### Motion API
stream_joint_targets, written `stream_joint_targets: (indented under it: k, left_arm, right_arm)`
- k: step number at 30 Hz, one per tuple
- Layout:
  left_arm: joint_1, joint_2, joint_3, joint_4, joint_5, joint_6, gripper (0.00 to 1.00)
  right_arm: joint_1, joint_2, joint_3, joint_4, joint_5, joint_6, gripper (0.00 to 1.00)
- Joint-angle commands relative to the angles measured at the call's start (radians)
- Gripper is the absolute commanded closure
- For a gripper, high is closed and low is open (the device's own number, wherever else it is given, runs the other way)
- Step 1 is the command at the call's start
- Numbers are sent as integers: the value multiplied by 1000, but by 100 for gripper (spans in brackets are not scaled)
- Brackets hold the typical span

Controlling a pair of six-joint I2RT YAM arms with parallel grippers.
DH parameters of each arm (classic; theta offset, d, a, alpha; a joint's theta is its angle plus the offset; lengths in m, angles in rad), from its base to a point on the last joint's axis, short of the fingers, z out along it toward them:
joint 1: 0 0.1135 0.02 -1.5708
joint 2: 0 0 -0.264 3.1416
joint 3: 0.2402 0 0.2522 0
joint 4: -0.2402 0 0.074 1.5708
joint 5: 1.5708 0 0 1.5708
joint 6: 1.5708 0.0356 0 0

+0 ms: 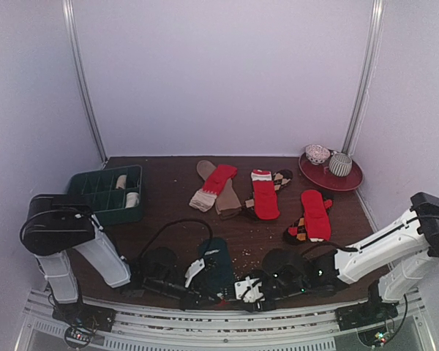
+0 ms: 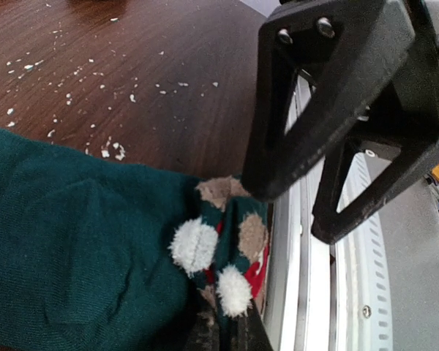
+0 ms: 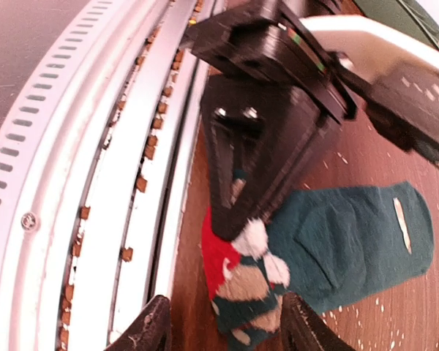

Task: Roll the socks
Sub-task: Roll a pair of socks at the center of the board.

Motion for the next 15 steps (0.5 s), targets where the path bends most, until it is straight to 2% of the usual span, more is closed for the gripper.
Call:
stream_joint_targets:
  k: [1, 11, 12, 15]
  left_arm:
    - [-6, 87, -50, -305, 12, -18, 100]
    - [-4, 88, -53, -301, 23, -20, 100]
    - [-6, 89, -53, -301, 24, -21, 100]
    - [-5, 91, -48, -304, 25, -18, 100]
  right_arm:
    - [20, 55, 52, -21, 54, -49, 49]
    - [18, 168, 81, -12, 139, -52, 52]
    - [17, 176, 79, -8, 140, -50, 54]
    - [15, 203, 97, -24, 134, -22, 67]
